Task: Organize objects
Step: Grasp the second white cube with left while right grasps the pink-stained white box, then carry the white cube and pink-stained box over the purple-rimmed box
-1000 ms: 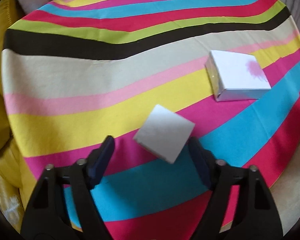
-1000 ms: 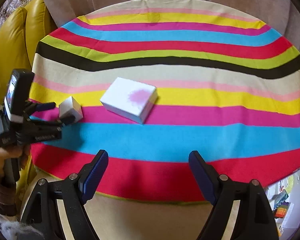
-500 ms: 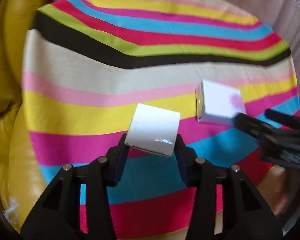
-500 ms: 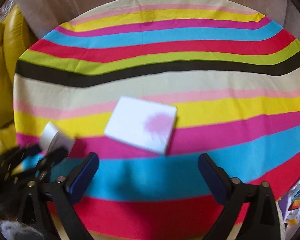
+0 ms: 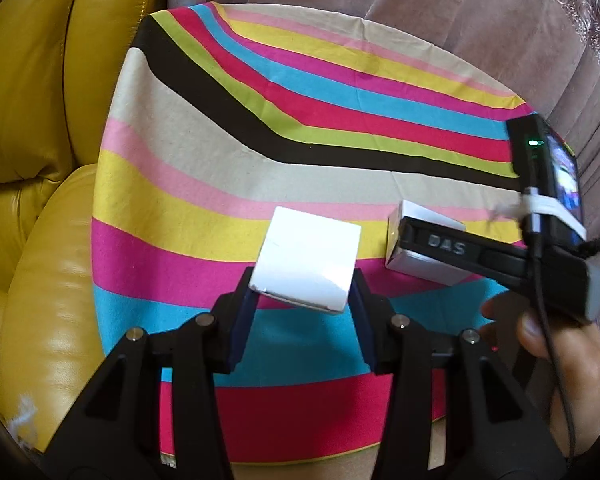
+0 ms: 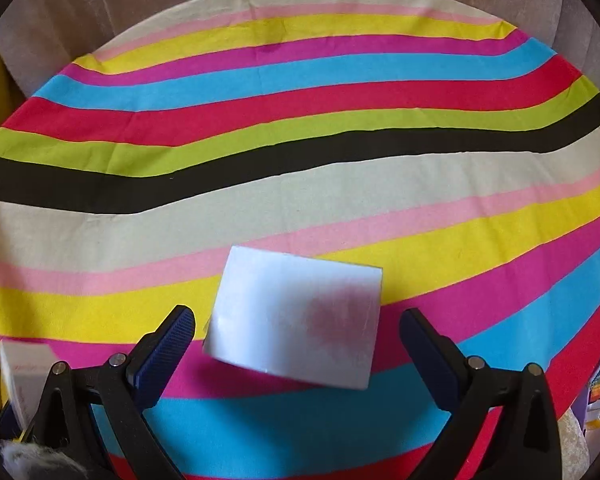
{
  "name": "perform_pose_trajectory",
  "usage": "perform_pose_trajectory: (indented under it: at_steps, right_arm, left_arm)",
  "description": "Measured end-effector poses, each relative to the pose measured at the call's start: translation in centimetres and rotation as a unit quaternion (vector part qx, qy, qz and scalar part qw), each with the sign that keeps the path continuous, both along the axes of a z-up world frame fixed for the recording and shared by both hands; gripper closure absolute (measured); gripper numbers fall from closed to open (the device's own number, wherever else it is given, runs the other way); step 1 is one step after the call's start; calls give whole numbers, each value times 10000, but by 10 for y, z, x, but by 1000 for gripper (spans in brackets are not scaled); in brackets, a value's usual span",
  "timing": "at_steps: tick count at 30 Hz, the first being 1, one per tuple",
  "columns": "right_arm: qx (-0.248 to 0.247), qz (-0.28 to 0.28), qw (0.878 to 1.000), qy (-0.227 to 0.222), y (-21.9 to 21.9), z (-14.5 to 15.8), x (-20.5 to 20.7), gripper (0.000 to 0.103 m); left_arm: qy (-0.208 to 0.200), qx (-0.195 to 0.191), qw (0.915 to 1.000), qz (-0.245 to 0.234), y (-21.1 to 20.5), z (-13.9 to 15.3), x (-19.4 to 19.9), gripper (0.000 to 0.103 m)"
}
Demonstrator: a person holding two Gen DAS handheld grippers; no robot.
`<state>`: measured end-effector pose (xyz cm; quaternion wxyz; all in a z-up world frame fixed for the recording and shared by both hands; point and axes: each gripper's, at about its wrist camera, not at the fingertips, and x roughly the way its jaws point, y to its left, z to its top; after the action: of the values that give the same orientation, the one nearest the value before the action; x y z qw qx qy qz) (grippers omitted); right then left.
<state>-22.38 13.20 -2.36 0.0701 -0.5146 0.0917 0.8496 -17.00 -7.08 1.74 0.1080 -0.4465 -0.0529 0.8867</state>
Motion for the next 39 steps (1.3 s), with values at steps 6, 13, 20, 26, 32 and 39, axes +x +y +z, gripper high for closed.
perform_pose_trajectory:
  at_steps: [6, 13, 20, 26, 32, 39]
  right_arm:
    - [213, -104, 9997, -79, -1, -15, -10, 0]
    - [160, 1, 9995, -269, 1, -34, -14, 2]
    - [358, 129, 9992, -102, 4, -27, -5, 10]
    - [493, 265, 9982, 198, 10, -8, 18, 10]
    - [605, 370, 9962, 503, 12, 13, 34, 10]
    - [559, 390, 9950, 723, 26, 29, 57, 10]
  left_arm:
    - [-35, 86, 10000, -3, 1, -3, 2, 54]
    - [-22, 89, 9999, -49, 8, -3, 5, 54]
    - [-14, 125, 9999, 1, 13, -2, 9, 54]
    - [5, 153, 9999, 50, 18, 0, 18, 54]
    - [21, 160, 9999, 35, 33, 6, 28, 54]
    - [43, 141, 9999, -60, 55, 11, 40, 54]
